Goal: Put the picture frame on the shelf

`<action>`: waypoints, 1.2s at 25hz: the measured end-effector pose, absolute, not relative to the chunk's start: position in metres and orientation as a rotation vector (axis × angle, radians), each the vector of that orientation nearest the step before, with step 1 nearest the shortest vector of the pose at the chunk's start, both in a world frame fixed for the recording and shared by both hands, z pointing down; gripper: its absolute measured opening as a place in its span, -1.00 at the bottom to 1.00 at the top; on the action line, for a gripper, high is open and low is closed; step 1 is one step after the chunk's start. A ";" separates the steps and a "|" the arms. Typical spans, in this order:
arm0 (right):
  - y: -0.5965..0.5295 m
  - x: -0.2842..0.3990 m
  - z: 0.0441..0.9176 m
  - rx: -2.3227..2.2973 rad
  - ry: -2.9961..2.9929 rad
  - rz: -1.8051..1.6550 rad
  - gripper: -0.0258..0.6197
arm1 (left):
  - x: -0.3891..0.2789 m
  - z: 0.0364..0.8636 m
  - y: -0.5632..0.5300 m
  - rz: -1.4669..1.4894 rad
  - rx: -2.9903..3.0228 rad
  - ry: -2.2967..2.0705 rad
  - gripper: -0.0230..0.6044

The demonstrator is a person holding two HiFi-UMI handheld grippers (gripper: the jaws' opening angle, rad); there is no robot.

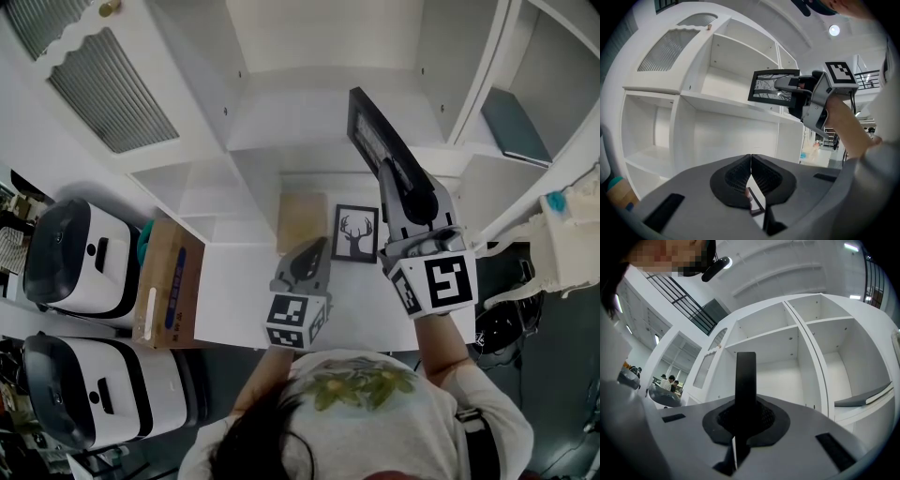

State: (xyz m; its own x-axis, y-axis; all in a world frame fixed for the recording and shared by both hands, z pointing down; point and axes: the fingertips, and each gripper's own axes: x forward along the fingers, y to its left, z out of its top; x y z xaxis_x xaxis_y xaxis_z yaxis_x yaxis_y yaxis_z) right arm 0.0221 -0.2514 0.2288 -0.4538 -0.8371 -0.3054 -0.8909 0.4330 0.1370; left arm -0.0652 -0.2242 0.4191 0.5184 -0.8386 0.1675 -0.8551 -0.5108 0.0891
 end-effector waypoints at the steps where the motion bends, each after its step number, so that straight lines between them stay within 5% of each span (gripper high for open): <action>1: -0.254 0.022 0.229 -1.524 2.493 0.414 -0.81 | -0.065 0.420 -0.225 0.157 2.595 -1.458 -0.83; 30: -0.295 0.017 0.218 -1.523 2.461 0.372 -0.81 | -0.066 0.429 -0.245 0.168 2.567 -1.458 -0.83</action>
State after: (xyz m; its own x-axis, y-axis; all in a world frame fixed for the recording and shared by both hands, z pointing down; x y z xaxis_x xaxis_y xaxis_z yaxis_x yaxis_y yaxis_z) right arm 0.0169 -0.2951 0.2176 -0.4372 -0.8412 -0.3181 -0.8977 0.4299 0.0967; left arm -0.0664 -0.2449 0.4287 0.5114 -0.8385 0.1880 -0.8593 -0.5008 0.1038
